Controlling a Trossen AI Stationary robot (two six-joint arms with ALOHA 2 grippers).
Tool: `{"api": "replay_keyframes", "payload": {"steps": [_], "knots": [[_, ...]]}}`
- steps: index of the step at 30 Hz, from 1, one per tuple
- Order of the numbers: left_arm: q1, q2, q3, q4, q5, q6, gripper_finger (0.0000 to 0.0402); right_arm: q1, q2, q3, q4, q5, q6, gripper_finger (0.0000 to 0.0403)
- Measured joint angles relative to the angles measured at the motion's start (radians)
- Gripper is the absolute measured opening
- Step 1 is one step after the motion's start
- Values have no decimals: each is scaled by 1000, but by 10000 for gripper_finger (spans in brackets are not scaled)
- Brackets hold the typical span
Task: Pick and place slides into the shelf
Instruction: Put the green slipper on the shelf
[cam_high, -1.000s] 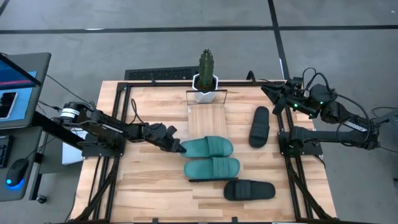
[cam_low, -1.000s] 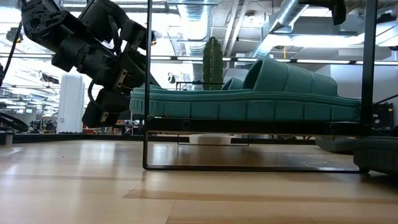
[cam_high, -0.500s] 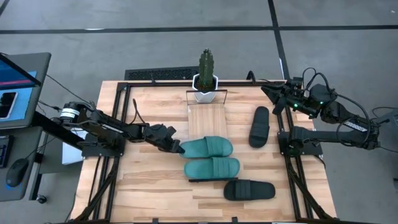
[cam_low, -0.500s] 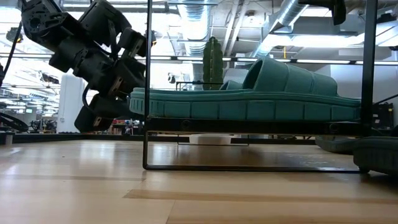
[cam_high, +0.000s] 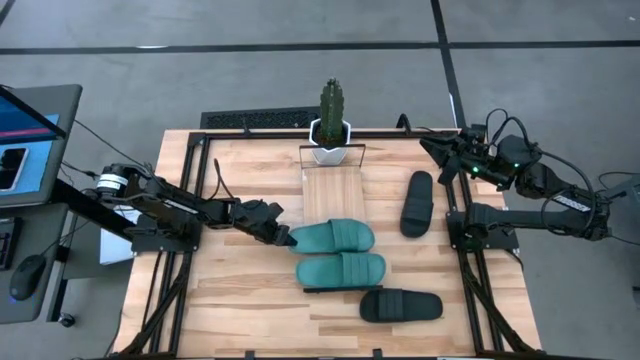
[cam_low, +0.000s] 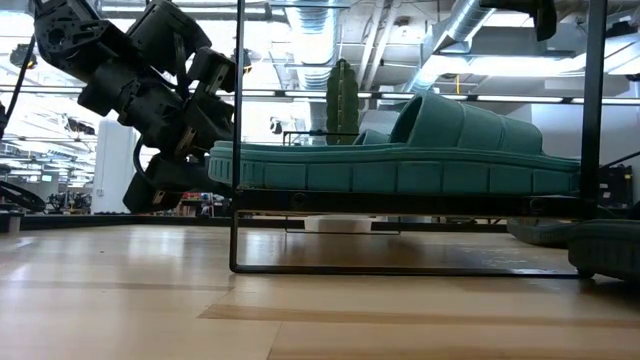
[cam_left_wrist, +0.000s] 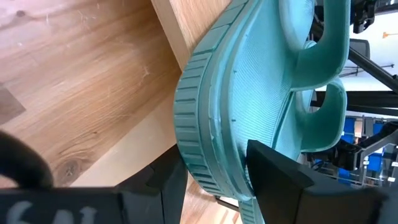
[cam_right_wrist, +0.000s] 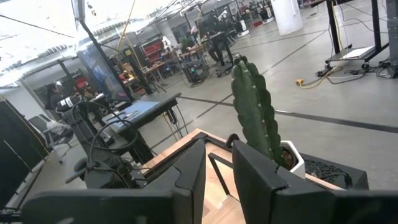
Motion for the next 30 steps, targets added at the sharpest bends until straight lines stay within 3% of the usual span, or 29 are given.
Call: {"api": "replay_keyframes", "payload": {"steps": [13,22,30], "knots": [[0,0,4,8,-23,27,221,0,0,0,0,-4,0,71],[0,0,5,-100,20,26,211,0,0,0,0,-4,0,71],[0,0,5,-95,20,43,209,0,0,0,0,-5,0,71]]}}
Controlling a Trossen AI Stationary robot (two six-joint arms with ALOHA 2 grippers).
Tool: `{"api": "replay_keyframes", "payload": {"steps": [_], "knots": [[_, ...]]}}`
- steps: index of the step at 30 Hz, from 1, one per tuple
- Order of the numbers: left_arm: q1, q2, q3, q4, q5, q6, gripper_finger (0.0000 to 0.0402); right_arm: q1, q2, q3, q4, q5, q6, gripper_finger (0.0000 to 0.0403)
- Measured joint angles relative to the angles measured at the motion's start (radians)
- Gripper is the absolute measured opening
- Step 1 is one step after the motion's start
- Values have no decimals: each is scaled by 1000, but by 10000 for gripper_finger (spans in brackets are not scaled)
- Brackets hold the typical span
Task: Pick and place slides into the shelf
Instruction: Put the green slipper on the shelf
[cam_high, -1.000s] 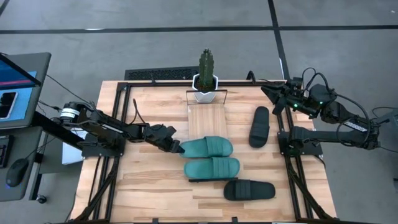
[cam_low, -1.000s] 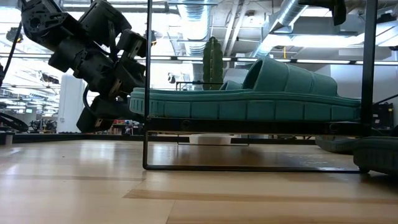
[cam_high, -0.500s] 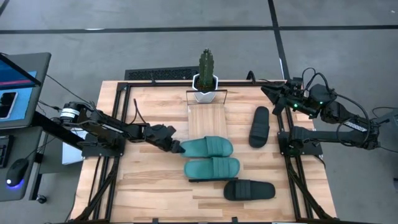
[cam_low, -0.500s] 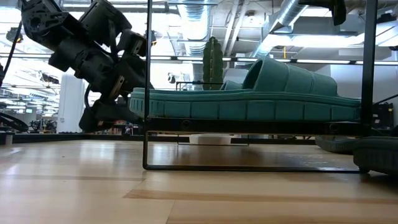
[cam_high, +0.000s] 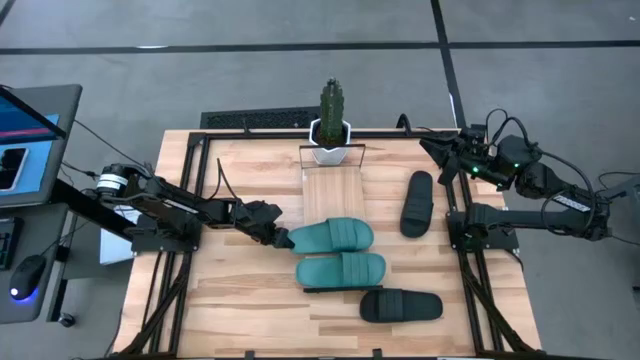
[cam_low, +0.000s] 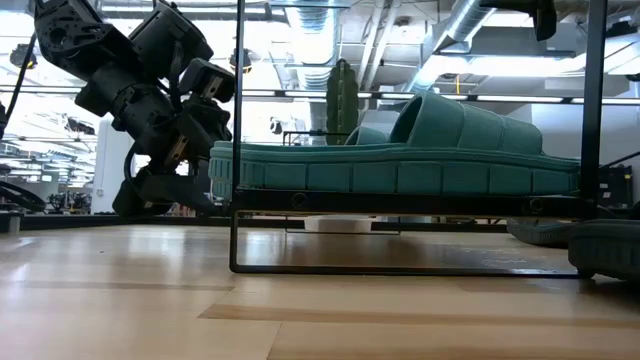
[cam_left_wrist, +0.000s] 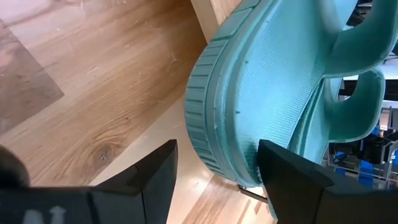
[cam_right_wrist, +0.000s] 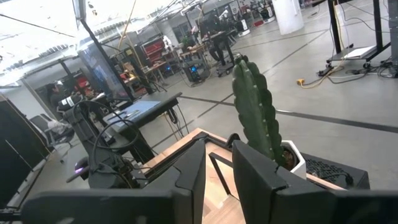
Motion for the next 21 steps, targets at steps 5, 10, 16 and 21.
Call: {"api": "replay_keyframes", "payload": {"steps": [5,10,16,21], "knots": [[0,-6,0,0,10,6,209,0,0,0,0,0,0,71],[3,-53,-1,-8,11,32,208,0,0,0,0,0,0,71],[24,-110,-1,-32,19,64,208,0,0,0,0,0,0,71],[37,-150,-1,-125,41,66,208,0,0,0,0,0,0,71]]}}
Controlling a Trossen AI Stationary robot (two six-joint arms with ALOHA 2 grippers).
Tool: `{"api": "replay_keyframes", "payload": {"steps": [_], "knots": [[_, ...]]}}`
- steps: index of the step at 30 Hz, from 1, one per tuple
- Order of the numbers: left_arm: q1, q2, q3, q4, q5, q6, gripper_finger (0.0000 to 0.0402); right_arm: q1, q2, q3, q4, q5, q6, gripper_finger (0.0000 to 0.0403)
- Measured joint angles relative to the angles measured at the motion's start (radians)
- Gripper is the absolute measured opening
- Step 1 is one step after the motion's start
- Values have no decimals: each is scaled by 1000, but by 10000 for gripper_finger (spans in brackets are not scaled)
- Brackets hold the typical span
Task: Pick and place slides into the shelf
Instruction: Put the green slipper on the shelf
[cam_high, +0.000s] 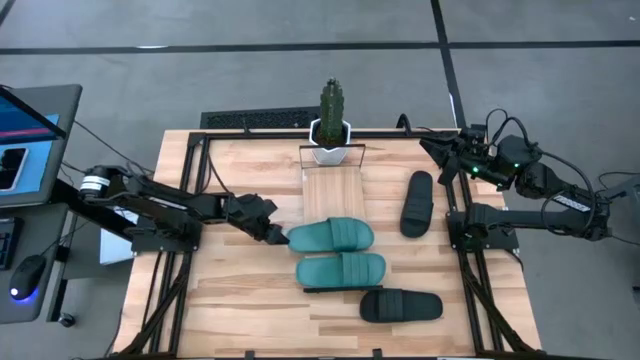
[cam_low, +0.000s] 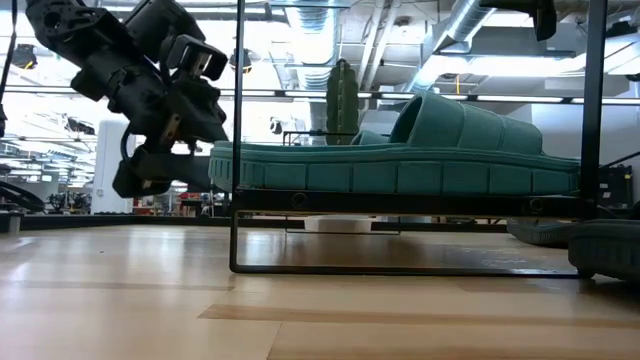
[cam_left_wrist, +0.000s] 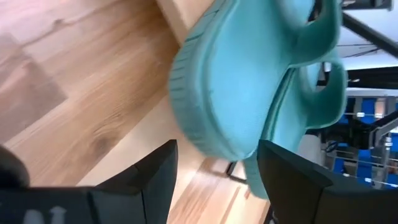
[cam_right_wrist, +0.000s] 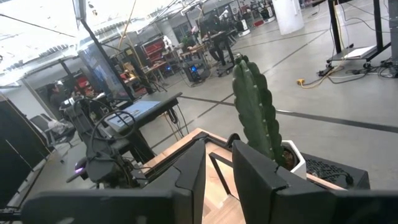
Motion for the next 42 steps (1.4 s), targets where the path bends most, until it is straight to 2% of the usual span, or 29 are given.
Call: {"api": "replay_keyframes", "payload": {"steps": [9,18,26,28,30,35,42], "knots": [[1,-69,0,-84,1,28,208,0,0,0,0,0,-1,71],[32,-162,0,-222,-43,0,208,0,0,0,0,0,-18,71],[33,-187,0,-243,-22,18,204,0,0,0,0,0,-19,71],[33,-187,0,-266,-12,16,186,0,0,0,0,0,-19,71],[33,-187,0,-288,-8,26,151,0,0,0,0,0,-19,71],[33,-186,0,-265,-7,59,22,0,0,0,0,0,-19,63],[52,-186,0,-288,-70,22,6,0,0,0,0,0,-26,50]]}}
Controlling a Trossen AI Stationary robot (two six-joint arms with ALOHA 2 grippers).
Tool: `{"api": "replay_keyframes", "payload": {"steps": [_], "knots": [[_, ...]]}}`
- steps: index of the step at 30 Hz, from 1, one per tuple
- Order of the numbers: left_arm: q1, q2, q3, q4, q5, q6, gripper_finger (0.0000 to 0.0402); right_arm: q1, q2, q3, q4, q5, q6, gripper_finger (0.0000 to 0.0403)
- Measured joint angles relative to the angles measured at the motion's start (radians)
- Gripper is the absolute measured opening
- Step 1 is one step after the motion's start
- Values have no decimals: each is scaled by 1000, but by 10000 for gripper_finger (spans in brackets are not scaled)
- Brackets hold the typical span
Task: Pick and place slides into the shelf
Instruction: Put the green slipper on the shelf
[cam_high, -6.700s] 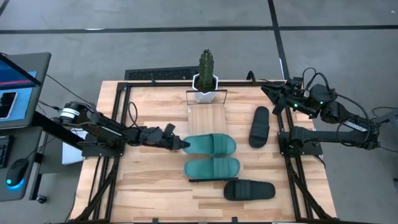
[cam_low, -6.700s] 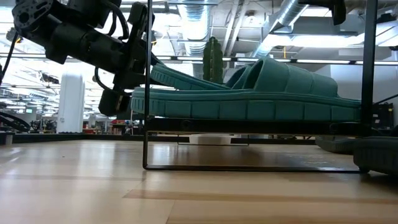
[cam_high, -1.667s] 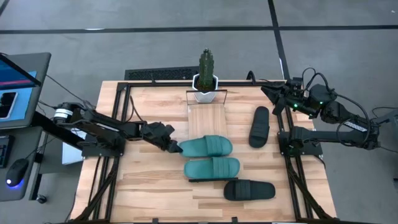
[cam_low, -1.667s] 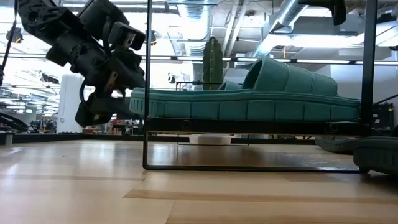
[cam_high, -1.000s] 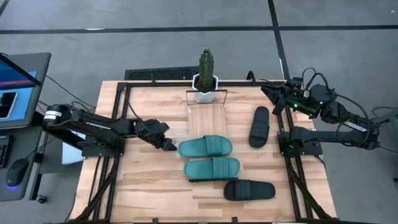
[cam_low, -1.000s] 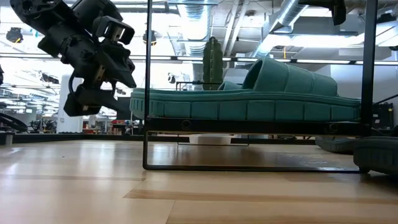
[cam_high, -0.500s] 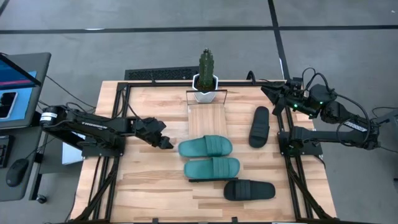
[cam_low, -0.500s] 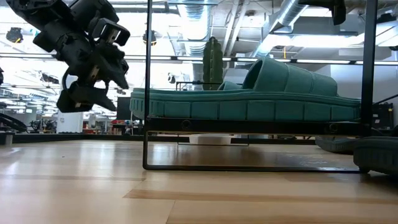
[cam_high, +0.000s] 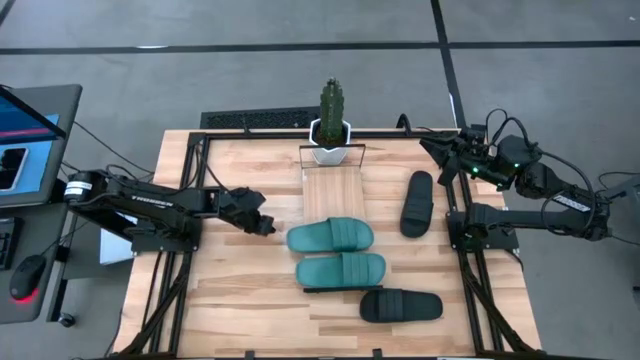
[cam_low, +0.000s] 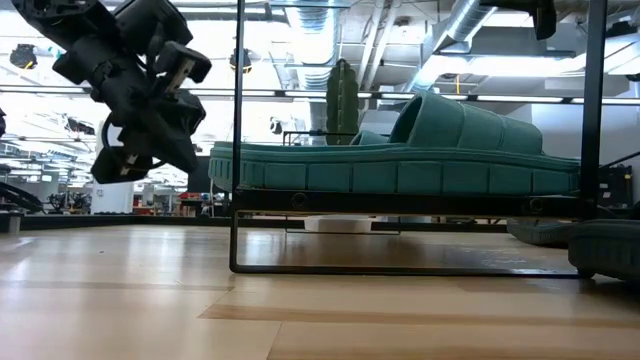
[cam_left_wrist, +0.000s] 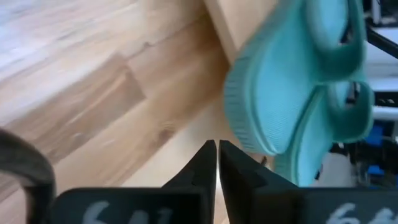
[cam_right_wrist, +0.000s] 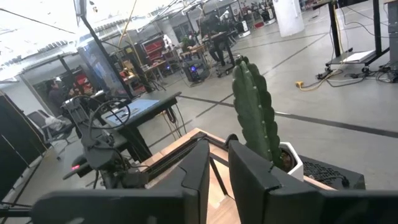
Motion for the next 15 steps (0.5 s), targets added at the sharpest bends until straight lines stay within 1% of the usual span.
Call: {"api": "replay_keyframes", "payload": {"steps": [4,7,12,15], "knots": [[10,0,0,-22,-45,-12,2,0,0,0,0,0,0,42],[14,0,0,-24,-65,8,0,0,0,0,0,0,-1,35],[15,0,0,-22,-105,76,0,0,0,0,0,0,-3,21],[15,0,0,-4,-138,149,0,0,0,0,0,0,-19,14]]}}
